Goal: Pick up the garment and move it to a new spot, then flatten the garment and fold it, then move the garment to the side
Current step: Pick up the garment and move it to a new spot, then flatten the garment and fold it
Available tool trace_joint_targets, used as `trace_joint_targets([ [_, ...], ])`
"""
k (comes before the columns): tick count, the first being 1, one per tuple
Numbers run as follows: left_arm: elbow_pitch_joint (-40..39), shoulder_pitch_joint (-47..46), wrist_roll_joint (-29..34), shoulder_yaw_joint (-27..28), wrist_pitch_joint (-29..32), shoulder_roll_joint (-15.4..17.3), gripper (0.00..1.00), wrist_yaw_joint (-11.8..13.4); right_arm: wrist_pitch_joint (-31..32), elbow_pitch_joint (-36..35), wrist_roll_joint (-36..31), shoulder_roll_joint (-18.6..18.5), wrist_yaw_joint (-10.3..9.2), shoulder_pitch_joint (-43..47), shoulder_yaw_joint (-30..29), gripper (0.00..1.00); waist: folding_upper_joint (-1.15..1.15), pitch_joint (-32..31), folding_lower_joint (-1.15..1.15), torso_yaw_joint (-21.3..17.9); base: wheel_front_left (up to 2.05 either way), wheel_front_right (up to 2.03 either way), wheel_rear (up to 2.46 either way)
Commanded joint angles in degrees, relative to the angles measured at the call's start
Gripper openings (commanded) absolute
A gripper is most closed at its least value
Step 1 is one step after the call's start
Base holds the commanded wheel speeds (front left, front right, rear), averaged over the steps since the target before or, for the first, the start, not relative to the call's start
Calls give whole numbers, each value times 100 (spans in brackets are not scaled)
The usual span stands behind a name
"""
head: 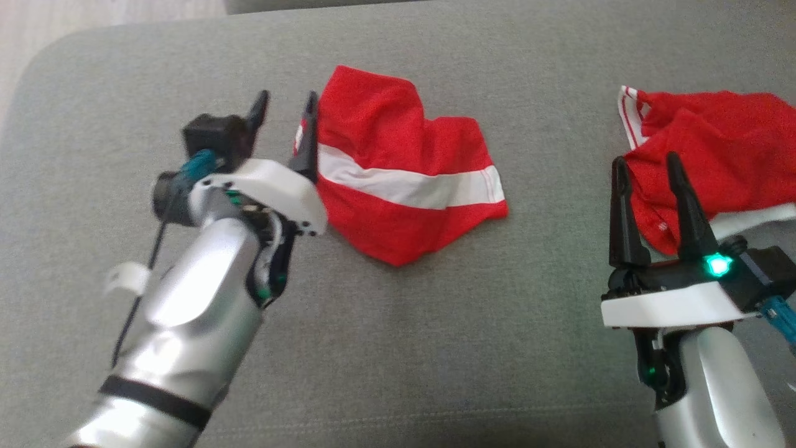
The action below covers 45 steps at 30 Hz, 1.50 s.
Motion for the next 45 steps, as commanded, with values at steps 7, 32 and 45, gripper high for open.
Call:
trace_joint_targets([
  [7, -1382, 947, 336, 826, -72, 612, 100, 163, 167, -33, -143, -14, 37, 133, 57, 100, 0, -213, 0, 334, 0, 0, 0],
  [32, -2703, 2762, 1469, 2514, -74, -334, 100, -864, 1053, 1011, -76, -14, 37, -312, 61, 100, 0, -54, 0, 852, 0, 0, 0],
  [45, -2545, 2684, 1595, 2588, -74, -470, 100, -1079, 1313, 2289, 86, -14, 37, -1055, -114, 100, 0, 173, 0, 1151, 0, 0, 0],
])
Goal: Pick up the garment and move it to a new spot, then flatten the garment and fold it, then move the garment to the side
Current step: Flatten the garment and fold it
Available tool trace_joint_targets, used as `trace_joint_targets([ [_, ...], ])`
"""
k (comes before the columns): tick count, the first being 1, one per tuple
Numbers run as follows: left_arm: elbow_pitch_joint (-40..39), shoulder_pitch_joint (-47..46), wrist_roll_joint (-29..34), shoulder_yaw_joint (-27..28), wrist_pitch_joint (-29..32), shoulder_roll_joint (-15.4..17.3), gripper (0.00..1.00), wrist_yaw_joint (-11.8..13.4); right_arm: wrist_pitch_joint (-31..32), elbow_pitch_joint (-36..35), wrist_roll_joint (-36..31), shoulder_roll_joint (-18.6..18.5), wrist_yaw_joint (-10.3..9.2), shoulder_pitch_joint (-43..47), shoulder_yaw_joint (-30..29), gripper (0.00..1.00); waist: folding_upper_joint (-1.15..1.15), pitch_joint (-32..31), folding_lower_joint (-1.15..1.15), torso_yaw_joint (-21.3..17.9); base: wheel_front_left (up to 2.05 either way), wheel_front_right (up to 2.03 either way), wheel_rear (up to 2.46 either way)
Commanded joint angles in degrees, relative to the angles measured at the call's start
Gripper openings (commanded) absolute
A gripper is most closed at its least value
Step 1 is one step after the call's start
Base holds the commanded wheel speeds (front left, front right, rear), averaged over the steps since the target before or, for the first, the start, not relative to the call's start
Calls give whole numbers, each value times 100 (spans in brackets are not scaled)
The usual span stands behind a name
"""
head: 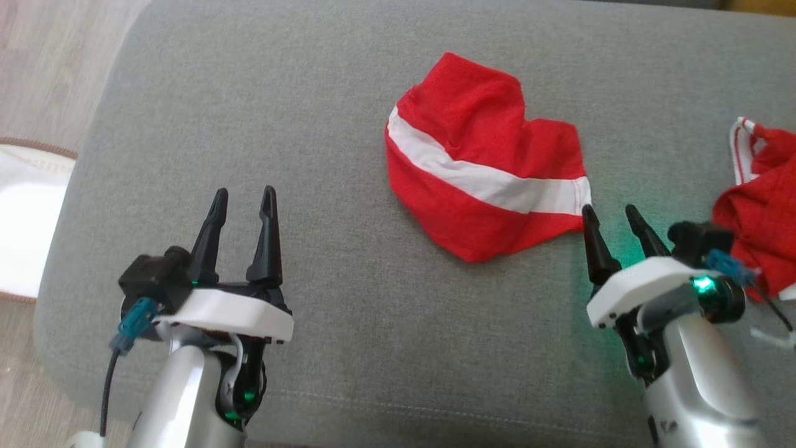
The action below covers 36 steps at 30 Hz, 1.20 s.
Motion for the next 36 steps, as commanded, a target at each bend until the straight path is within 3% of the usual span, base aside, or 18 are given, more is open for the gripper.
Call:
trace_joint_targets([
  [1, -157, -219, 40, 201, -69, 29, 100, -22, -11, -108, 20, -10, 37, -245, 147, 100, 0, 45, 0, 31, 0, 0, 0],
  [12, -185, -387, -113, 58, -69, 20, 100, 40, 237, 921, -106, -10, 37, -999, 243, 100, 0, 336, 0, 159, 0, 0, 0],
  [13, -183, -395, -124, 58, -69, 20, 100, 49, 226, 970, -84, -10, 37, -1039, 295, 90, 0, 348, 0, 151, 0, 0, 0],
  [14, -180, -399, -137, 62, -69, 20, 100, 57, 193, 1000, -40, -10, 37, -1074, 358, 27, 0, 356, 0, 140, 0, 0, 0],
  [15, -177, -399, -148, 72, -69, 20, 100, 66, 140, 1018, -4, -10, 37, -1104, 426, 0, 0, 358, 0, 120, 0, 0, 0],
  [24, -122, -370, -119, 201, -69, 20, 100, 66, -495, 904, -24, -10, 37, -1147, 574, 0, 0, 191, 0, -176, 0, 0, 0],
  [36, -129, -207, -93, 298, -69, 20, 100, 33, -743, -345, -703, -10, 37, -272, -522, 0, 0, -234, 0, -687, 0, 0, 0],
])
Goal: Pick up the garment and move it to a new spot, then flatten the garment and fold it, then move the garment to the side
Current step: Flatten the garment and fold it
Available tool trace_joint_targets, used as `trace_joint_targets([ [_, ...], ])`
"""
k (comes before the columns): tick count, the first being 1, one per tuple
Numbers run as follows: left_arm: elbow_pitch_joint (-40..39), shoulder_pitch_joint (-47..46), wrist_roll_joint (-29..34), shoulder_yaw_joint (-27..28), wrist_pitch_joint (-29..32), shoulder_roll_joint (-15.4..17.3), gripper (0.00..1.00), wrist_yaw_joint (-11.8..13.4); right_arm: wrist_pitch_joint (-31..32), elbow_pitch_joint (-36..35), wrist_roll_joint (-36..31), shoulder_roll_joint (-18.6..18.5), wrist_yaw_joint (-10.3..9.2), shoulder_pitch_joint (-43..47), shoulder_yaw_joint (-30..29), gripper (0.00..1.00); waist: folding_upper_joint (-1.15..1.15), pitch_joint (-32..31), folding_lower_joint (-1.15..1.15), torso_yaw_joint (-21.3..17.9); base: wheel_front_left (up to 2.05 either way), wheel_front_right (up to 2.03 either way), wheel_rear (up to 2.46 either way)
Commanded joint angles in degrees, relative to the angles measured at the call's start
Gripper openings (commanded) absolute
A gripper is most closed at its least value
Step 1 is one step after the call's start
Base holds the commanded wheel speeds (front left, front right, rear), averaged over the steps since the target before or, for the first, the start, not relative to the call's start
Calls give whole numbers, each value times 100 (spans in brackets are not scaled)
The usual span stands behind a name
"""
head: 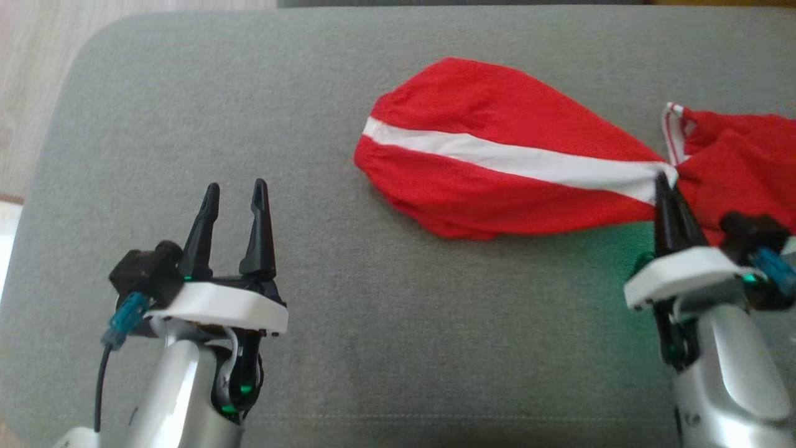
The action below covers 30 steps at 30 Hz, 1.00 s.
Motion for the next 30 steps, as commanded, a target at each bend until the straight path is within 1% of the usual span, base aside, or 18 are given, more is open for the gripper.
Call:
trace_joint_targets([
  [1, -180, -94, 18, 199, -69, 47, 100, -14, 24, -341, -11, 25, 37, 52, 66, 0, 0, -89, 0, -94, 0, 0, 0],
  [4, -184, -73, 27, 206, -69, 47, 100, -19, 134, -738, 79, 25, 37, 438, 7, 0, 0, -143, 0, -188, 0, 0, 0],
  [7, -161, -60, 46, 183, -69, 47, 100, -44, 245, -968, 161, 25, 37, 789, 63, 0, 0, -176, 0, -273, 0, 0, 0],
  [12, -130, -70, 78, 144, -69, 47, 100, -56, 303, -1116, 312, 25, 37, 1234, 358, 0, 0, -214, 0, -378, 0, 0, 0],
  [16, -138, -64, 89, 176, -69, 47, 100, -51, 339, -1113, 451, 25, 37, 1427, 637, 0, 0, -226, 0, -462, 0, 0, 0],
  [17, -137, -59, 91, 177, -69, 47, 100, -55, 379, -1076, 402, 25, 37, 1448, 661, 20, 0, -225, 0, -482, 0, 0, 0],
  [18, -132, -56, 93, 172, -69, 47, 100, -61, 401, -1052, 354, 25, 37, 1453, 685, 100, 0, -225, 0, -495, 0, 0, 0],
  [22, -104, -51, 97, 149, -69, 47, 100, -71, 287, -1071, 371, 25, 37, 1385, 671, 100, 0, -257, 0, -520, 0, 0, 0],
  [26, -88, -66, 104, 147, -69, 47, 100, -80, -52, -1252, 445, 25, 37, 1254, 578, 100, 0, -284, 0, -531, 0, 0, 0],
  [30, -40, -115, 157, 155, -69, 47, 100, -126, -303, -1429, 511, 25, 37, 1189, 614, 100, 0, -251, 0, -573, 0, 0, 0],
])
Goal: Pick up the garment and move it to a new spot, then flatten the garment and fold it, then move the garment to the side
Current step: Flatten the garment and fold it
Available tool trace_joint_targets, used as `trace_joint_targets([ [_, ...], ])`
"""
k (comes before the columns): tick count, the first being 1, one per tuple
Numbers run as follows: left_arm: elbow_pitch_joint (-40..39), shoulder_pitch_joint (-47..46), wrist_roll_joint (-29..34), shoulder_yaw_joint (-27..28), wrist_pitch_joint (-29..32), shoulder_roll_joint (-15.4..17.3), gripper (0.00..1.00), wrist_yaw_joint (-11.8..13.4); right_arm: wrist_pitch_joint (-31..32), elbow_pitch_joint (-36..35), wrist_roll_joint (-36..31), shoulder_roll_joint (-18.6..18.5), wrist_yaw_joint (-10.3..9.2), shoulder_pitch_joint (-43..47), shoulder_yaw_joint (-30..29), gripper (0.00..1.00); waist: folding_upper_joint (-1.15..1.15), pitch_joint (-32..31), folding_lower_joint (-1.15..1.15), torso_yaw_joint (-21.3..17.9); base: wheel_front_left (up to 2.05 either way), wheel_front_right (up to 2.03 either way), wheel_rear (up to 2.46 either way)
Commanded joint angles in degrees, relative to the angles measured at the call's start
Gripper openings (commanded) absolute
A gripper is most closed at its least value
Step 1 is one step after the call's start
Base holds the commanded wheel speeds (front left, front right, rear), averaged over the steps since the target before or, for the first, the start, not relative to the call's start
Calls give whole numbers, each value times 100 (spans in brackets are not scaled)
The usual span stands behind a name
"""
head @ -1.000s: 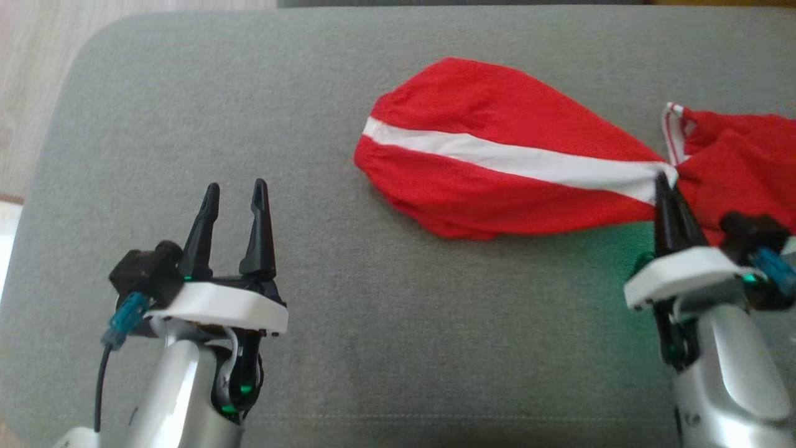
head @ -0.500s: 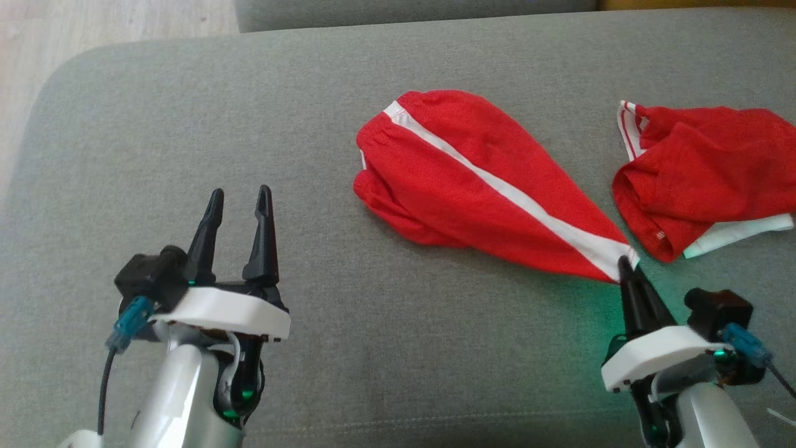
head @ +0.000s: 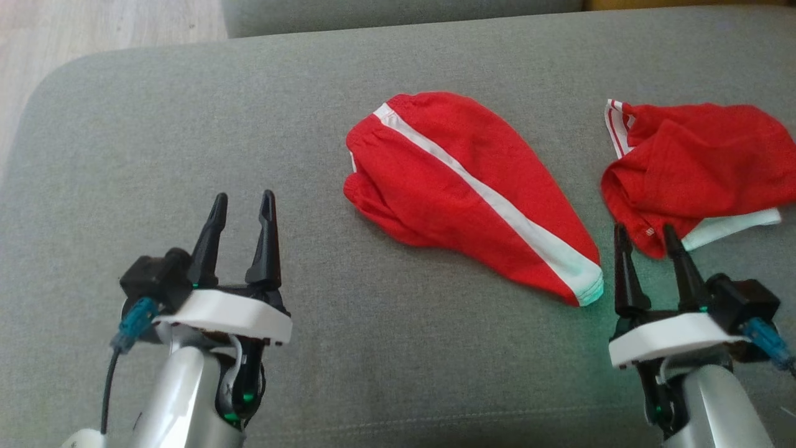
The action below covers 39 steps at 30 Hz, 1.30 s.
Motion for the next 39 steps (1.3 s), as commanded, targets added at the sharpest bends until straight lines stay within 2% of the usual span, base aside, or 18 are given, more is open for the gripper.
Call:
trace_joint_targets([
  [1, -101, -221, 97, 186, -69, 46, 100, -65, -136, -266, 54, -28, 37, -246, 173, 100, 0, 45, 0, -40, 0, 0, 0],
  [5, 107, -494, 86, 100, -1, 80, 100, -210, -192, -334, 44, -28, 37, -295, 250, 100, 0, 173, 0, -109, 0, 0, 0],
  [10, 406, -1198, 48, -176, 704, 264, 100, -470, -202, -356, 28, -28, 37, -450, 387, 100, 0, 403, 0, -254, 0, 0, 0],
  [16, 863, -2620, -584, -658, 2391, 590, 100, -692, -184, -390, 33, -28, 37, -802, 707, 100, 0, 766, 0, -528, 0, 0, 0],
  [21, 1326, -3841, -1348, -1291, 4009, 1187, 100, -706, -206, -353, 71, -28, 37, -1131, 1009, 100, 0, 1023, 0, -893, 0, 0, 0],
  [26, 1725, -4536, -2018, -1732, 5037, 1684, 100, -707, -282, -300, 183, -28, 37, -1303, 1187, 100, 0, 1168, 0, -1208, 0, 0, 0],
  [31, 1952, -4943, -2315, -2136, 5387, 1987, 100, -708, -350, -252, 275, -28, 37, -1393, 1276, 100, 0, 1318, 0, -1397, 0, 0, 0],
  [39, 2172, -5259, -2621, -2715, 5388, 2267, 100, -708, -417, -161, 330, -28, 37, -1419, 1300, 100, 0, 1398, 0, -1533, 0, 0, 0],
])
